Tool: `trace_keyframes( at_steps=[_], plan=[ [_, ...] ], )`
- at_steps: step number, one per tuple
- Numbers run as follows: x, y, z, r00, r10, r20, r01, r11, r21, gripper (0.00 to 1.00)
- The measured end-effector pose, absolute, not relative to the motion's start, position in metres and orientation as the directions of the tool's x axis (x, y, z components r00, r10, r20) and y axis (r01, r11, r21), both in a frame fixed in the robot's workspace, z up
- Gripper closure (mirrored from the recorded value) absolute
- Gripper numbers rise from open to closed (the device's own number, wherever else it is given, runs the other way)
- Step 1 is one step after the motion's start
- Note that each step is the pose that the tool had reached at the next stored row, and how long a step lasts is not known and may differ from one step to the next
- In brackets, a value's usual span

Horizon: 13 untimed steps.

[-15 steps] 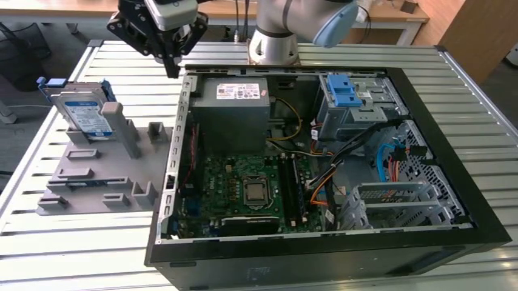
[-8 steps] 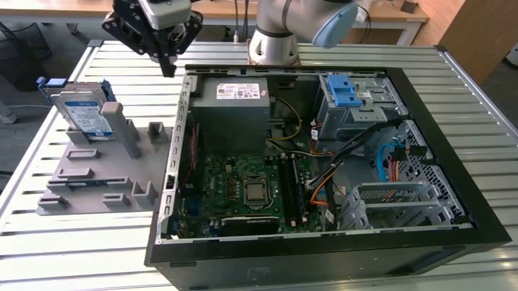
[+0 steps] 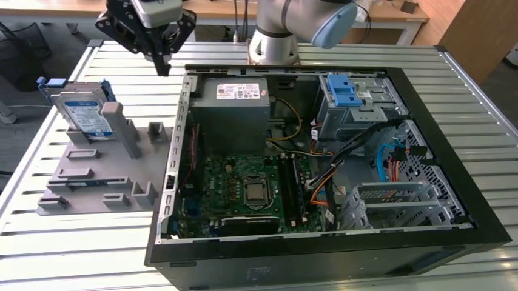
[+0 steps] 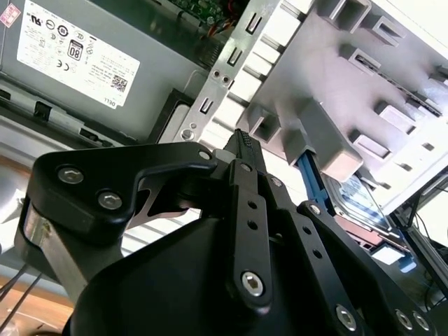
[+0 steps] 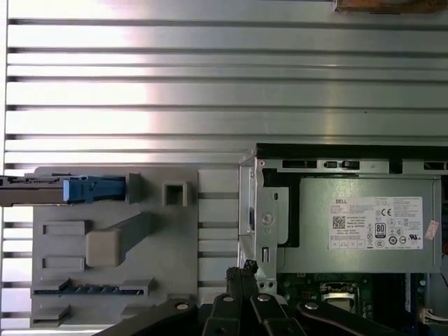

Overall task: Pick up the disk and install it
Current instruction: 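Reach for the disk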

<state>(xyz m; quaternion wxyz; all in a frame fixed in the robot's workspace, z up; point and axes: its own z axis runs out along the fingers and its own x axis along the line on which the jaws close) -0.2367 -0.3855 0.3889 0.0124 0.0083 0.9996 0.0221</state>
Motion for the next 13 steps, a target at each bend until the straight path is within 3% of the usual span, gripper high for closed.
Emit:
trace_keyframes(
  at_steps=[13],
  plan=[
    [-0.251, -0.383, 0.388, -1.000, 0.017, -0.017, 0.016, 0.999, 0.045, 0.89]
  ],
)
